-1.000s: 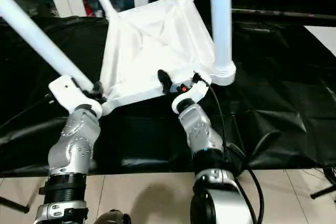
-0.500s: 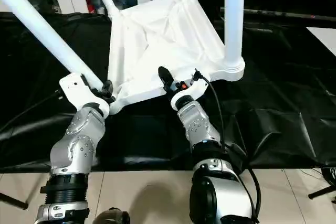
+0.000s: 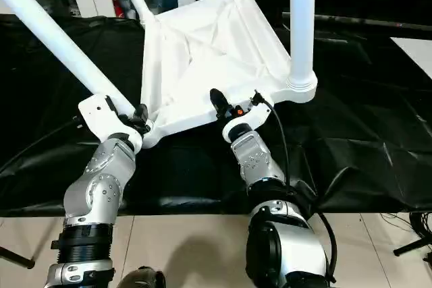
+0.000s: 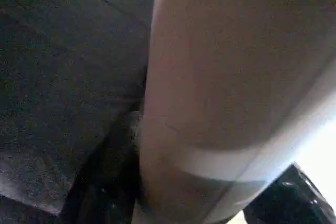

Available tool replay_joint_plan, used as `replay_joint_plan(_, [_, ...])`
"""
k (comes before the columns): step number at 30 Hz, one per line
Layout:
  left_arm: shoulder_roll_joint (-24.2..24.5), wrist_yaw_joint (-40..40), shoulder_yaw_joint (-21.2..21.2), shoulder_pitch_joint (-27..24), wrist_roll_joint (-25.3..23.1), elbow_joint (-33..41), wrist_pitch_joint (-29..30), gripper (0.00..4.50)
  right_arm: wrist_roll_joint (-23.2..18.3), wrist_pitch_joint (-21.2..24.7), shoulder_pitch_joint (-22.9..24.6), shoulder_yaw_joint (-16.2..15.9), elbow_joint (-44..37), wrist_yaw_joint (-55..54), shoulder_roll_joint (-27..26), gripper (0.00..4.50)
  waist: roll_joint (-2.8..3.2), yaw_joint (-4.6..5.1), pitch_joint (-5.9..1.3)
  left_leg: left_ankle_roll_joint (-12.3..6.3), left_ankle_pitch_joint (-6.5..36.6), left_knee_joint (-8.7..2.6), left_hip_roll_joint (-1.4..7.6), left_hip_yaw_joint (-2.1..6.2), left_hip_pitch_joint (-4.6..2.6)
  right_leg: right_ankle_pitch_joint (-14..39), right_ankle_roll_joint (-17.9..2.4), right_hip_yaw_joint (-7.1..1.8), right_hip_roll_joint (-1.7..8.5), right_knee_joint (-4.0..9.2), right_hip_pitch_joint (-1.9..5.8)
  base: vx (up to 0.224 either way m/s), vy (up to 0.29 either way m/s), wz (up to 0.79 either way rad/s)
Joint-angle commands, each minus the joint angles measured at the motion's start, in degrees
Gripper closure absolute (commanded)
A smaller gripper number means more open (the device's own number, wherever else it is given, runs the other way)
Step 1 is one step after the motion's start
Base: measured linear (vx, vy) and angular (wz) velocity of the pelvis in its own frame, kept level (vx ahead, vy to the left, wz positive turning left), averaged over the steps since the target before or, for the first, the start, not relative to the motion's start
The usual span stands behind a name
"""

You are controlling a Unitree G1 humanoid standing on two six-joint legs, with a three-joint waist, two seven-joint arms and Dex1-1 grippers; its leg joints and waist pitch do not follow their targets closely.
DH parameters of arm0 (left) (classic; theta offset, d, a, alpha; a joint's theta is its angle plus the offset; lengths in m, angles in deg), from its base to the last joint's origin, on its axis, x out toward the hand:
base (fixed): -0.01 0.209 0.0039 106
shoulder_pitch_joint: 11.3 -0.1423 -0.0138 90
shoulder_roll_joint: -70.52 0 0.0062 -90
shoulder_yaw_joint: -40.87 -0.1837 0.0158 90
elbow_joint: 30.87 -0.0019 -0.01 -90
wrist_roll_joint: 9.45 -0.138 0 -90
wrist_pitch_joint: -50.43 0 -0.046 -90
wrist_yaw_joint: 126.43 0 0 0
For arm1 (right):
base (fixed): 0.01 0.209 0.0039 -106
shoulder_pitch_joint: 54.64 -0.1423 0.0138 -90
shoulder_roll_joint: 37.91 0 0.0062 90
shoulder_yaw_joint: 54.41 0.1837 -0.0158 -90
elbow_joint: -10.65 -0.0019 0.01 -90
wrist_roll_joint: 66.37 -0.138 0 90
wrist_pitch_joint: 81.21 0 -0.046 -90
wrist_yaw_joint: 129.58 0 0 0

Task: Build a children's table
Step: Flip table

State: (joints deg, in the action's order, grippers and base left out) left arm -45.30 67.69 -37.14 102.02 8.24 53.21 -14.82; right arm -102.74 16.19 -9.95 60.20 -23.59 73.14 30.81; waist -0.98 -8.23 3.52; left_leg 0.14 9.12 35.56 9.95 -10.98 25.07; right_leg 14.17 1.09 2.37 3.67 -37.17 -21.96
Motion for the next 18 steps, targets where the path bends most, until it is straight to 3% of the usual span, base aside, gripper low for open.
replay_joint_plan(1, [-6.3, -3.5, -3.0, -4.3, 4.2, 2.3, 0.3, 2.26, 0.4, -0.9, -2.0, 0.1, 0.5, 0.0, 0.8, 2.18, -0.26, 0.05, -4.77, -1.53, 4.5, -4.17, 4.01, 1.55, -3.11, -8.3, -12.2, -1.93, 5.24, 3.31, 1.71, 0.0, 0.0, 0.0])
replay_joint_plan(6, [-5.4, -3.6, -3.4, -4.2, 3.4, 2.0, 0.7, 2.29, 0.8, -1.5, -1.7, 0.3, 0.9, -0.2, 1.2, 2.35, -0.38, 0.22, -4.74, -0.92, 5.5, -4.4, 4.04, 1.42, -3.09, -6.9, -11.8, -1.85, 5.23, 3.46, 1.65, 0.0, 0.0, 0.0])
replay_joint_plan(7, [-5.3, -3.6, -3.5, -4.2, 3.3, 2.0, 0.8, 1.73, 0.8, -1.6, -1.7, 0.3, 1.0, -0.2, 1.2, 2.37, -0.41, 0.25, -4.72, -0.87, 5.6, -4.44, 4.02, 1.4, -3.06, -6.6, -11.6, -1.81, 5.25, 3.5, 1.65, 0.0, 0.0, 0.0])
replay_joint_plan(8, [-5.3, -3.8, -2.9, -4.3, 3.8, 2.1, 0.6, 1.6, 0.9, -1.8, -1.6, 0.5, 1.0, -0.3, 1.3, 2.38, -0.09, 0.25, -4.77, -0.7, 5.8, -4.45, 3.99, 1.38, -3.08, -6.6, -11.4, -1.77, 5.24, 3.53, 1.61, 0.0, 0.0, 0.0])
replay_joint_plan(10, [-5.4, -4.9, -1.9, -4.3, 5.7, 2.5, 0.9, 1.44, 1.0, -2.1, -1.6, 0.8, 1.1, -0.5, 1.5, 2.41, -0.09, -0.06, -4.84, -0.1, 6.1, -4.36, 4.0, 1.21, -3.37, -6.5, -12.0, -1.7, 5.36, 3.51, 1.41, 0.0, 0.0, 0.0])
replay_joint_plan(12, [-4.4, -6.5, -1.4, -4.4, 6.9, 3.4, 1.7, 1.44, 0.8, -2.7, -1.6, 1.4, 1.3, -1.0, 2.0, 2.41, 0.0, -0.01, -4.77, 0.31, 7.1, -4.5, 4.01, 1.13, -3.31, -6.3, -12.0, -1.65, 5.27, 3.5, 1.39, 0.0, 0.0, 0.0])
replay_joint_plan(13, [-3.8, -7.0, -1.3, -4.3, 7.0, 3.7, 1.6, 1.17, 0.7, -3.1, -1.7, 1.7, 1.4, -1.1, 2.3, 2.43, 0.06, 0.01, -4.76, 0.34, 7.2, -4.57, 4.01, 1.18, -3.22, -6.3, -11.9, -1.62, 5.27, 3.49, 1.44, 0.0, 0.0, 0.0])
replay_joint_plan(16, [-2.2, -8.6, -1.2, -4.3, 7.4, 4.3, 2.0, 1.13, 0.9, -3.9, -2.0, 2.3, 1.9, -1.7, 3.2, 2.44, 0.01, -0.07, -4.79, 0.31, 7.0, -4.5, 3.97, 1.11, -3.22, -6.6, -11.5, -1.64, 5.37, 3.53, 1.44, 0.0, 0.0, 0.0])
replay_joint_plan(18, [-0.1, -11.2, -1.6, -4.9, 7.8, 5.2, 3.0, 0.85, 1.1, -4.3, -2.2, 2.5, 1.9, -1.9, 4.4, 2.45, 0.0, -0.11, -4.82, 0.28, 6.6, -4.5, 3.97, 1.16, -3.11, -6.8, -11.4, -1.62, 5.42, 3.42, 1.55, 0.0, 0.0, 0.0])
